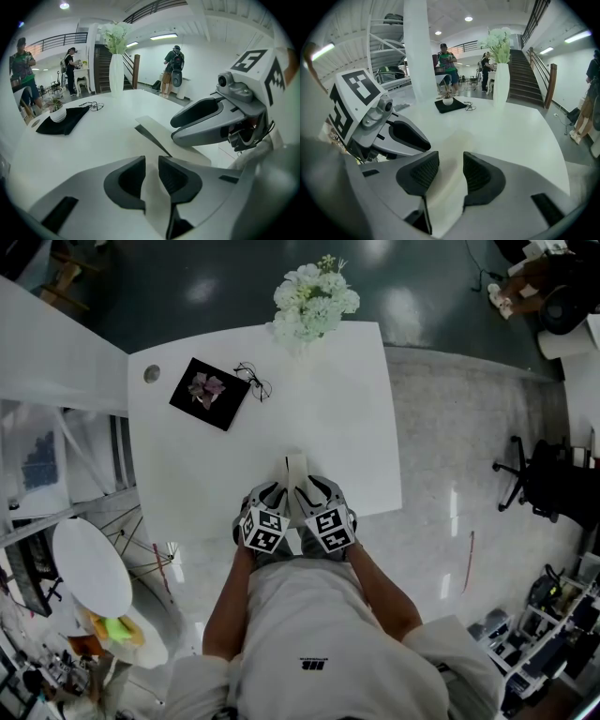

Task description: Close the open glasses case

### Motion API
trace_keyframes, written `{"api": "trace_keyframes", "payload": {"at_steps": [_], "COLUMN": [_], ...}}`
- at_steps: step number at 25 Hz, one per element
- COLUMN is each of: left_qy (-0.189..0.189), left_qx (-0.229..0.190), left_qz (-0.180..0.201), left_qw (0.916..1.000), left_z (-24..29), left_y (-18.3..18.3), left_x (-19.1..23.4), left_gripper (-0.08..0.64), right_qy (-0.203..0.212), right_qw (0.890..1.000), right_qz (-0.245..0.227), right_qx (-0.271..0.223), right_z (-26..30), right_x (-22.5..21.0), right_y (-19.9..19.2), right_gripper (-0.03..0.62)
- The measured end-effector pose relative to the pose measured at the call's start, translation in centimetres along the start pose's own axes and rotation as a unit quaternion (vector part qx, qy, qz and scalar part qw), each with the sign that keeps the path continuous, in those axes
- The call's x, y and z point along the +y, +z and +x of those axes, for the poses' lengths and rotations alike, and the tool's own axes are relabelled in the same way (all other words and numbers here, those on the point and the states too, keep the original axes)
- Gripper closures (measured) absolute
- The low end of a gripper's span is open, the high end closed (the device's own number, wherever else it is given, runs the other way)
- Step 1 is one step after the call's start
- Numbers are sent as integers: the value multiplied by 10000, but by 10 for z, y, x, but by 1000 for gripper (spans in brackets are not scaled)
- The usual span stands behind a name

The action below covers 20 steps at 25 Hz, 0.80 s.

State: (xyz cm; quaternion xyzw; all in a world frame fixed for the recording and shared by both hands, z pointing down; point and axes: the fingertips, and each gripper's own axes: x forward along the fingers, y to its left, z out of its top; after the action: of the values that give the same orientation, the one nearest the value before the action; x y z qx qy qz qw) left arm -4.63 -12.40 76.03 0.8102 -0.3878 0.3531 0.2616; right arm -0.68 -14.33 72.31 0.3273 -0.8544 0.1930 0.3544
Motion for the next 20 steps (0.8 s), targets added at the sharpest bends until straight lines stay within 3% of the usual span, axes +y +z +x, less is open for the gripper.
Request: {"api": "trace_keyframes", "payload": {"at_steps": [20], "left_qy": [-228], "left_qx": [44], "left_qz": [140], "left_qw": [9996], "left_z": [0], "left_y": [-11], "left_x": [11], "left_gripper": [462], "right_qy": [-354], "right_qw": [9993], "right_qz": [-31], "right_qx": [148], "right_z": [12], "right_x": [8], "right_y": [-2], "right_gripper": [405]}}
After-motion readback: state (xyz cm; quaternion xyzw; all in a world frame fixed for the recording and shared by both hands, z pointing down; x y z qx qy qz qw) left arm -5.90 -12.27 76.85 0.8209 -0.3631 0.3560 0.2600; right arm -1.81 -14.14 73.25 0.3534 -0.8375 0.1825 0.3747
